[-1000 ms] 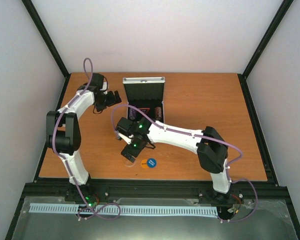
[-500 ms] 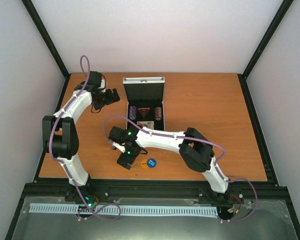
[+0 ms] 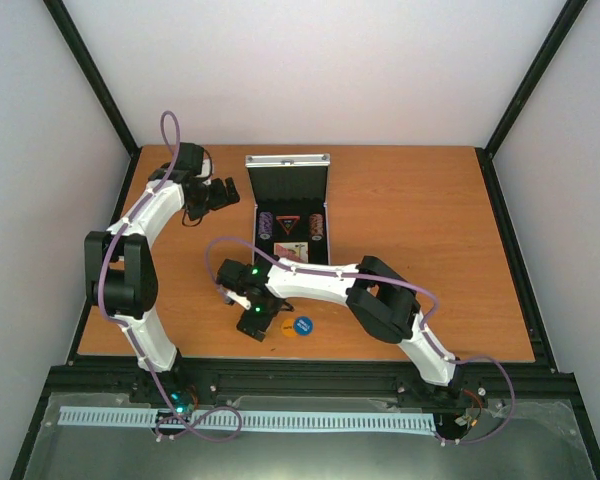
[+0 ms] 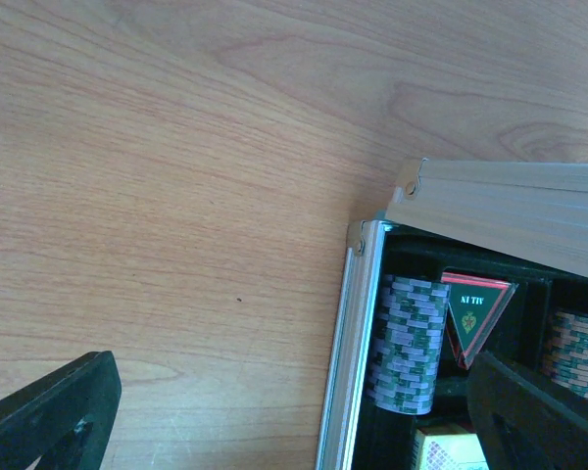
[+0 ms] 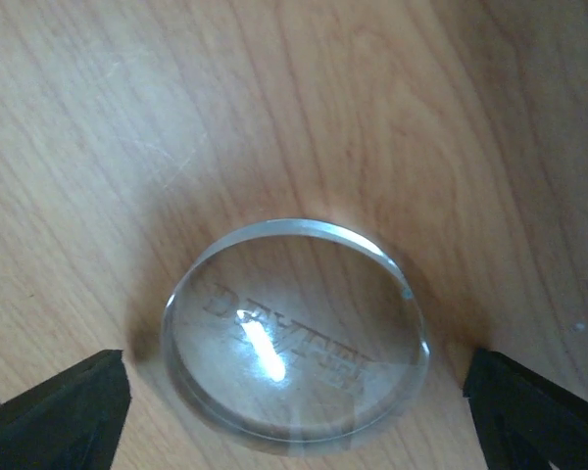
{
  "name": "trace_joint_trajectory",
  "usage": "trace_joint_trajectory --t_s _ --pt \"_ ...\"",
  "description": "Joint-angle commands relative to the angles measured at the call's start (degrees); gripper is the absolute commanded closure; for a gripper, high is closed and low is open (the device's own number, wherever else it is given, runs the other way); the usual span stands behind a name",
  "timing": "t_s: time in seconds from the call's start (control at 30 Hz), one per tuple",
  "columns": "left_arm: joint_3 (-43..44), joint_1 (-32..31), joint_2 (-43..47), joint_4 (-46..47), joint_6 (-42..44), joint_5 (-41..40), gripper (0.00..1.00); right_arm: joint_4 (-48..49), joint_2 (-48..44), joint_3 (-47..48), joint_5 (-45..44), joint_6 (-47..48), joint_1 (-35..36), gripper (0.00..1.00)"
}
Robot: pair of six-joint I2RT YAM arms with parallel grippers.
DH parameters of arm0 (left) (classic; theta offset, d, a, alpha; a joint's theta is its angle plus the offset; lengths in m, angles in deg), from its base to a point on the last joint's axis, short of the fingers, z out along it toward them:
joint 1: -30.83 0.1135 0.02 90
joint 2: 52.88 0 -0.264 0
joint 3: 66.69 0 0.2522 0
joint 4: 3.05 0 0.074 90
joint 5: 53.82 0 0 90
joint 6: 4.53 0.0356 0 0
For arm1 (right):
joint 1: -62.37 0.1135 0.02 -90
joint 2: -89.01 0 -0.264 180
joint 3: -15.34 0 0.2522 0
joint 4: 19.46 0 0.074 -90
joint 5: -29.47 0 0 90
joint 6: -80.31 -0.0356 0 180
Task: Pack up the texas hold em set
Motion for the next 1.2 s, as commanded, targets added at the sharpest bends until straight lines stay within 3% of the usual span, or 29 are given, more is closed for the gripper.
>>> trace_joint_trajectory --t_s 0.0,0.13,0.4,0.6,0.97,1.17 --pt "1.85 0.24 0.08 -0.93 0.40 -0.21 0.00 0.27 2.02 0.47 -1.66 0.17 0.89 0.10" --pt "1.73 0.24 -0.10 -0.89 0.65 -0.19 0.00 -0.34 2.31 0.07 -0.97 -0.39 0.91 0.32" --pt "1.04 0.24 0.08 -0.88 0.89 -0.14 0.00 -2.52 1.19 0.58 -4.46 -0.16 0.93 0.50" --pt "0.89 0.20 0.68 -0.95 1.10 -0.65 0.00 -4.59 -2.57 3.25 -10.34 0.55 0.26 0.52" --pt "-1.15 0.24 1.52 0.15 0.53 -0.85 0.00 -7.94 -6.61 8.41 -9.52 1.36 -5.44 0.54" --pt "-1.90 0.23 1.21 0.80 0.16 -0.46 0.00 -7.89 -5.25 11.97 -8.48 1.73 -12.55 0.53"
